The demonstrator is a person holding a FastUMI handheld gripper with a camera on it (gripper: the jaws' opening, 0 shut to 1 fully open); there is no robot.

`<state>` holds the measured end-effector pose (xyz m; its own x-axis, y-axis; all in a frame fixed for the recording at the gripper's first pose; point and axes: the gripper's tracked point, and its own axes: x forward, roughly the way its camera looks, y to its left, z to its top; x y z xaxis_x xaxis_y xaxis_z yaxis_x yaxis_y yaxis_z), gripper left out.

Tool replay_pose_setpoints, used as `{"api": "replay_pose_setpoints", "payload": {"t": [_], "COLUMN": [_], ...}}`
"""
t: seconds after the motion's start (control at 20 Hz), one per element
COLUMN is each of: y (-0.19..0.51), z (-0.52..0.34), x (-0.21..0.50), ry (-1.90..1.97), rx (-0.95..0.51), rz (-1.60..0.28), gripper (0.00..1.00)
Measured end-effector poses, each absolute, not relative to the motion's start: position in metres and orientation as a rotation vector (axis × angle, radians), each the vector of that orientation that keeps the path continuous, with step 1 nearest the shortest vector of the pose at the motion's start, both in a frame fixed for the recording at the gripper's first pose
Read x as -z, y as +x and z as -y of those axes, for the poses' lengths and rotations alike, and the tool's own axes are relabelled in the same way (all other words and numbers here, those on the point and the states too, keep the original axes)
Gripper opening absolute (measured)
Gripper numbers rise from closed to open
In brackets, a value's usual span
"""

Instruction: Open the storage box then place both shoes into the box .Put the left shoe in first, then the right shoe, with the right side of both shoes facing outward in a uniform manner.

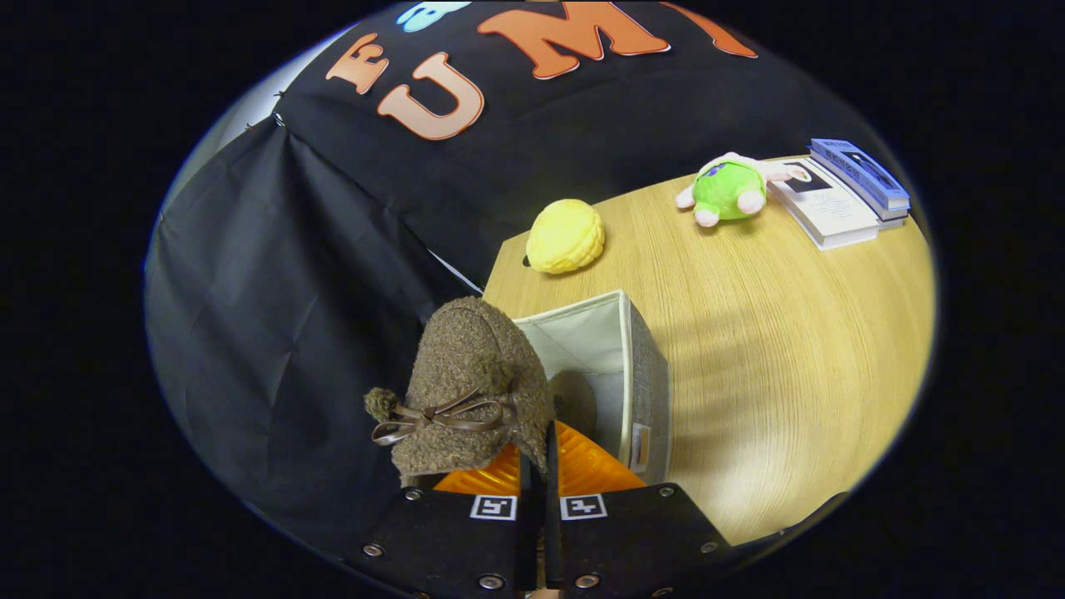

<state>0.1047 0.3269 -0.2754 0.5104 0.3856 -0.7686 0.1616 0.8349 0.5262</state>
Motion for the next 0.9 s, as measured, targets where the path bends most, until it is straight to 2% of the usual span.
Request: {"api": "replay_pose_setpoints", "payload": {"t": [0.2,0.4,0.5,0.55,0.75,0.9], "y": [0.094,0.096,0.095,0.096,0.104,0.098], "z": [-0.33,-0.332,-0.33,-0.329,-0.324,-0.307], "x": [0.302,0.295,0.286,0.278,0.239,0.212], "ry": [0.594,0.582,0.569,0.57,0.615,0.588], "rx": [-0.07,-0.063,-0.067,-0.076,-0.13,-0.164], "rz": [-1.138,-1.114,-1.09,-1.07,-0.953,-0.878], "gripper": [0.06,0.11,0.18,0.26,0.43,0.52]}}
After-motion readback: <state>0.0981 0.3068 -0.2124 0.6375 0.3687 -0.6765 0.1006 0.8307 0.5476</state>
